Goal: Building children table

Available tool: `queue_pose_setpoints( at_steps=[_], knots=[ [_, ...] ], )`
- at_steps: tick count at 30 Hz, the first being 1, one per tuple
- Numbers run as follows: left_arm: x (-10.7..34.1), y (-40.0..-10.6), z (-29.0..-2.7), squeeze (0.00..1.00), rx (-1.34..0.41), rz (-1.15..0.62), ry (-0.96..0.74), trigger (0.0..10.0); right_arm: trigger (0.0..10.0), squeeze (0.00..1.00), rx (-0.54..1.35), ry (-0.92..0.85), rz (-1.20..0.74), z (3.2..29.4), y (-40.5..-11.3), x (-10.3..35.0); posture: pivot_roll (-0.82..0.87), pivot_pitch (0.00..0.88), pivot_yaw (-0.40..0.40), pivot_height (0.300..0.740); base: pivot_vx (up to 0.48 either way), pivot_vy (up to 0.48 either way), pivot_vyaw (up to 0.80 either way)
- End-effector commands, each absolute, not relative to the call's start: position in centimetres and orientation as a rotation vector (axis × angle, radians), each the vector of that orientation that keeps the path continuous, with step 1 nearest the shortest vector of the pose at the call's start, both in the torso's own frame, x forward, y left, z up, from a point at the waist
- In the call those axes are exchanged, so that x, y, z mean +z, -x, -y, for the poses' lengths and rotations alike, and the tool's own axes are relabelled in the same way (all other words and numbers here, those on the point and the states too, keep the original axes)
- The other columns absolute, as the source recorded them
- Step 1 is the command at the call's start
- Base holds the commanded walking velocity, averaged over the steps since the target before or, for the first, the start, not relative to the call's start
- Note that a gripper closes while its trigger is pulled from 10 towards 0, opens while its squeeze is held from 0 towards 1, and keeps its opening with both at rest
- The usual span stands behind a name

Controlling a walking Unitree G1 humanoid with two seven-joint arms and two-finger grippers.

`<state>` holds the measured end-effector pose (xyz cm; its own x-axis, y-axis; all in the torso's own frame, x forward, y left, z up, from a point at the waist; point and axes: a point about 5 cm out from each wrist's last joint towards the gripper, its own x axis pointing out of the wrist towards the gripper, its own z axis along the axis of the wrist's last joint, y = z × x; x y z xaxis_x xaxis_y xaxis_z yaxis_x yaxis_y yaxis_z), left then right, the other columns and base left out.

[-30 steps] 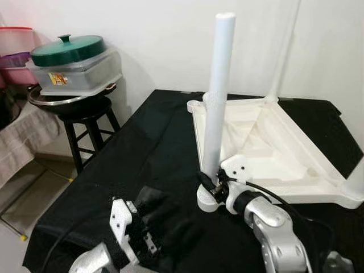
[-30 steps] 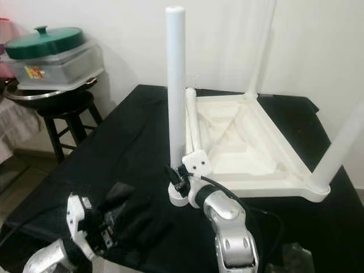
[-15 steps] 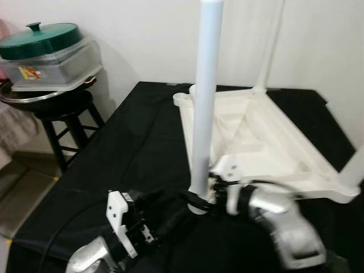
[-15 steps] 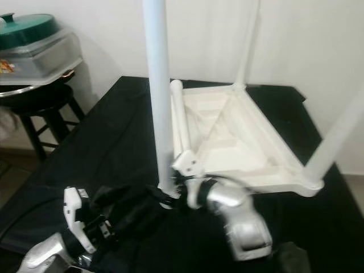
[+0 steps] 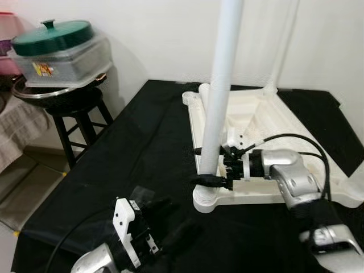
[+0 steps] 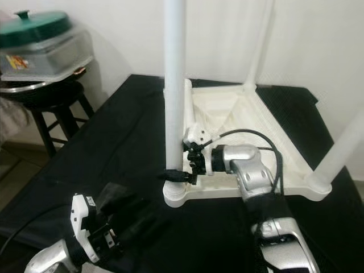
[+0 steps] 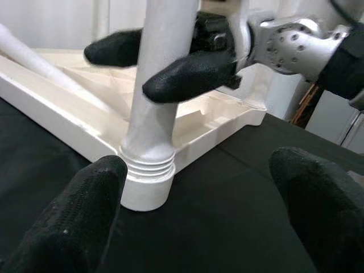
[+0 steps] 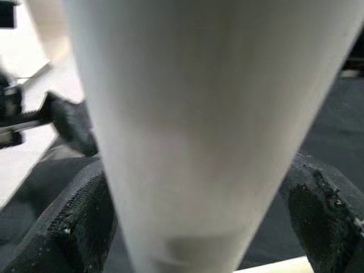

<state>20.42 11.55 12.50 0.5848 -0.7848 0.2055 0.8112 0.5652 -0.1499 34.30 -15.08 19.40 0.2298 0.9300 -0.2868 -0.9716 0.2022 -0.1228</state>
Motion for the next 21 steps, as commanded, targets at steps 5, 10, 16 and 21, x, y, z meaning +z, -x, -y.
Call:
queue_pose_setpoints(
  at_steps=[5,10,16,21],
  knots=[
    [12.2,-20.4,-11.9,0.00,-0.925,0.103,0.243,10.0,0.0,0.00,1.402,0.304,-0.202,16.0,-34.6,19.7,0.04,0.059,0.031,0.740,0.000,0.000,0.00],
    [12.5,-20.9,-11.7,0.00,-0.923,0.115,0.243,10.0,0.0,0.00,1.422,0.312,-0.203,16.1,-34.5,19.5,0.03,0.058,0.027,0.740,0.000,0.000,0.00],
    [12.9,-21.3,-11.5,0.00,-0.927,0.124,0.232,10.0,0.0,0.00,1.313,0.278,-0.101,14.6,-33.3,18.3,-0.01,0.089,0.026,0.740,0.000,0.000,0.00],
    [13.0,-21.4,-11.7,0.00,-0.922,0.127,0.227,10.0,0.0,0.00,1.084,0.300,-0.076,13.7,-32.4,17.4,-0.03,0.119,0.027,0.740,0.000,0.000,0.00]
  ],
)
